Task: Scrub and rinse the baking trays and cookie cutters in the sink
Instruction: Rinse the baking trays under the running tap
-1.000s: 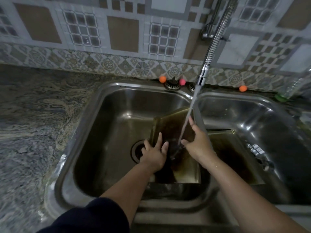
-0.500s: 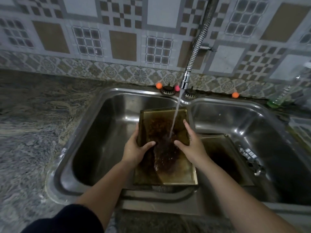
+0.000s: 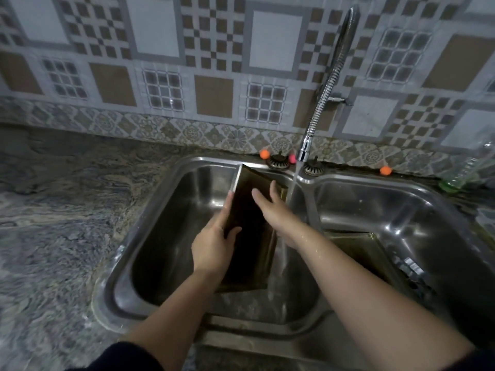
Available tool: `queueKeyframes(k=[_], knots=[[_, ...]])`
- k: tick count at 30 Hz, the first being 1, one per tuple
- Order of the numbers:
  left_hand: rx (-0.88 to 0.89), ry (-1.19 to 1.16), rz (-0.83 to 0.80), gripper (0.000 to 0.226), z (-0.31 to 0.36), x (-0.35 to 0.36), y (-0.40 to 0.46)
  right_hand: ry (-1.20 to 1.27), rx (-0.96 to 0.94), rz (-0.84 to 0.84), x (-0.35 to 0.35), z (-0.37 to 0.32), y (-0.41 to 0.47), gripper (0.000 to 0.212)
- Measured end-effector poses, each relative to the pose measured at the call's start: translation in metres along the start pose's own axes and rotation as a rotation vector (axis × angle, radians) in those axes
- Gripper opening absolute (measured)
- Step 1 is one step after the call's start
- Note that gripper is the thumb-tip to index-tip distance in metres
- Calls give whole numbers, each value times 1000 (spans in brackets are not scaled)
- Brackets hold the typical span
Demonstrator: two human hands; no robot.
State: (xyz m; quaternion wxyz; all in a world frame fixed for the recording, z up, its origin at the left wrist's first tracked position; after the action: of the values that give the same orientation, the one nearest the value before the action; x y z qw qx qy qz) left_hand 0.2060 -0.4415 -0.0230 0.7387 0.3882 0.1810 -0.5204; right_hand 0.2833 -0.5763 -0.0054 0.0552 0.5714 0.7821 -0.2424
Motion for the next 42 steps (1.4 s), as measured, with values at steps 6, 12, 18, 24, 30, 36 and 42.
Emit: queueKeyframes(k=[6, 12, 18, 24, 30, 36, 42], knots=[[389, 334, -29, 76, 18, 10, 0, 746, 313, 26, -16, -18, -2, 75], [450, 460, -115, 69, 14, 23, 6, 799, 228, 113, -33, 1, -1, 36], [61, -339, -413, 50, 40, 57, 21, 588, 4, 41, -43, 0, -18, 43], [-11, -410, -487, 76, 57, 110, 62, 510, -63, 0, -60, -1, -50, 55], [-254, -427, -493, 70, 30, 119, 73, 443, -93, -43, -66, 5, -68, 62], [-502, -463, -536, 62, -30, 109, 27, 435, -151, -19, -57, -1, -56, 60], [-480, -459, -492, 88, -45, 74, 15, 514, -141, 50, -41, -4, -21, 58]])
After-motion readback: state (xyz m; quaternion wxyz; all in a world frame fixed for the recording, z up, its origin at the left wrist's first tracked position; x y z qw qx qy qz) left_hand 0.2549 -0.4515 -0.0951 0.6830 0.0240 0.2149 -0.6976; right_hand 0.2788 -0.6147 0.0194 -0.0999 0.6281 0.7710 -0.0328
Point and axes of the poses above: each hand's wrist, its own y-axis towards the middle knuckle, its own x-axis out of the palm, z = x × y, the point moved 6 cm from there along y, towards the middle knuckle, and after that the axes turned 6 degrees about -z, right-handed, at the moved point
